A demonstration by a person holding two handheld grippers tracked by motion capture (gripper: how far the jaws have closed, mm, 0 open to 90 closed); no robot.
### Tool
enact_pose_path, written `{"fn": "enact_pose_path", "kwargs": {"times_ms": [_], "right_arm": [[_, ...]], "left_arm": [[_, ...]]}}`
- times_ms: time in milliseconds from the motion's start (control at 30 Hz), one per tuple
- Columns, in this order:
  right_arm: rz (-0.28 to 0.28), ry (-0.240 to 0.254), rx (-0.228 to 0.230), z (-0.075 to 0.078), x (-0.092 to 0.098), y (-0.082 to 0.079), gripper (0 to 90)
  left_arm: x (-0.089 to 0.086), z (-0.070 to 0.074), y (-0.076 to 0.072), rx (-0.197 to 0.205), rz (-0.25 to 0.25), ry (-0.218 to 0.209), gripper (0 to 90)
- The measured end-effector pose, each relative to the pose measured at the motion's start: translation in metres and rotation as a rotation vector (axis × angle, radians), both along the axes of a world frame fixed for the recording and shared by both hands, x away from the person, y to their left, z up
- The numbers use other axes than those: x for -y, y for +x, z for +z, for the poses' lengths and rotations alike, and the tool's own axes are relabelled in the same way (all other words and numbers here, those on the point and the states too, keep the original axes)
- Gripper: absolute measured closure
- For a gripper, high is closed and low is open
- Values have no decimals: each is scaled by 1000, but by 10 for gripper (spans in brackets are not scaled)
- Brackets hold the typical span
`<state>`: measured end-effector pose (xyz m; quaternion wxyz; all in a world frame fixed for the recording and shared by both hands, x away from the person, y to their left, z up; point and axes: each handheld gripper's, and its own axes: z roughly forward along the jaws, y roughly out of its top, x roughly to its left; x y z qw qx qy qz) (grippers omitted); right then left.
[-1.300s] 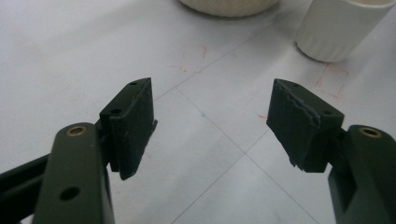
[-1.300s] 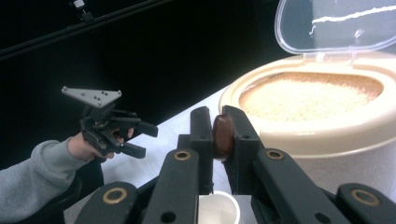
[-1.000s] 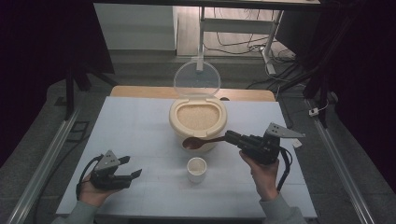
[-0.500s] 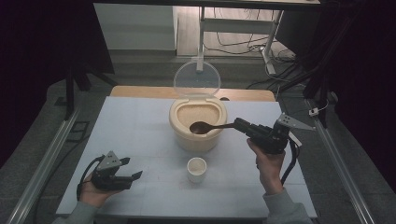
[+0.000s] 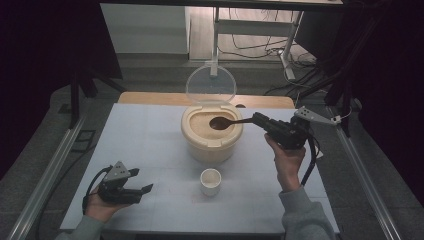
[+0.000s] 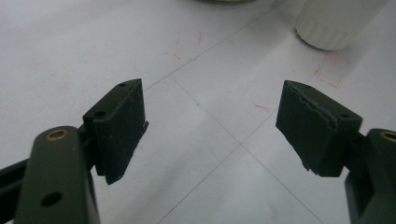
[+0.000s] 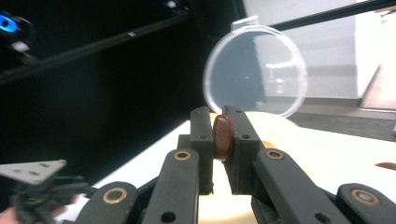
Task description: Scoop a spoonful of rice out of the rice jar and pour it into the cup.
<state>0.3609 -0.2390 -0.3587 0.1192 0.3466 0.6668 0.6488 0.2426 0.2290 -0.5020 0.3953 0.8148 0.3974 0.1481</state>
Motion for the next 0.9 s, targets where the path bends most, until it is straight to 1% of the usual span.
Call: {"fn": "enact_pose_path", "kwargs": {"times_ms": [67, 100, 200, 233, 267, 300, 333, 367, 433, 467, 533, 567, 600, 633, 667, 800, 867, 900], "right_arm": [[-11, -9, -4, 1, 1, 2, 827], [-25, -24, -9, 1, 1, 5, 827], [-66, -80, -6, 3, 0, 10, 827], [-79, -96, -2, 4, 0, 11, 827], [-96, -122, 8, 6, -2, 13, 827], [-96, -122, 8, 6, -2, 13, 827], [-110, -149, 18, 8, -4, 13, 827], [-110, -149, 18, 8, -4, 13, 827], [-121, -181, 28, 10, -8, 14, 827], [-121, -181, 28, 10, -8, 14, 827], [-132, -207, 39, 11, -10, 14, 827], [-136, -223, 41, 12, -12, 14, 827], [-146, -263, 48, 12, -16, 14, 827], [-146, -263, 48, 12, -16, 14, 827], [-148, -279, 51, 11, -19, 15, 828], [-132, -316, 50, 7, -28, 16, 828], [-120, -319, 39, 4, -33, 17, 828], [-116, -314, 26, 2, -34, 17, 828]], "left_arm": [[-1, -1, 1, -4, 0, 0, 231], [-1, -1, 1, -6, 2, 0, 229], [-2, -2, 1, -11, 2, 2, 225], [-2, -2, 2, -12, 1, 2, 223], [-2, -2, 2, -14, 1, 2, 222], [-2, -2, 2, -15, 0, 1, 222], [-2, -2, 2, -16, -1, 2, 221], [-1, -2, 2, -17, 0, 1, 221], [-1, -2, 2, -20, -2, 3, 220], [0, -2, 2, -20, -3, 3, 220], [0, -3, 2, -21, -7, 8, 220], [0, -3, 2, -20, -7, 8, 220], [0, -2, 2, -20, -6, 7, 220], [0, -2, 2, -20, -5, 6, 220], [0, -3, 2, -21, -3, 6, 220], [0, -3, 2, -24, -2, 10, 221], [0, -3, 2, -27, -3, 11, 221], [0, -3, 2, -27, -3, 11, 221]]}}
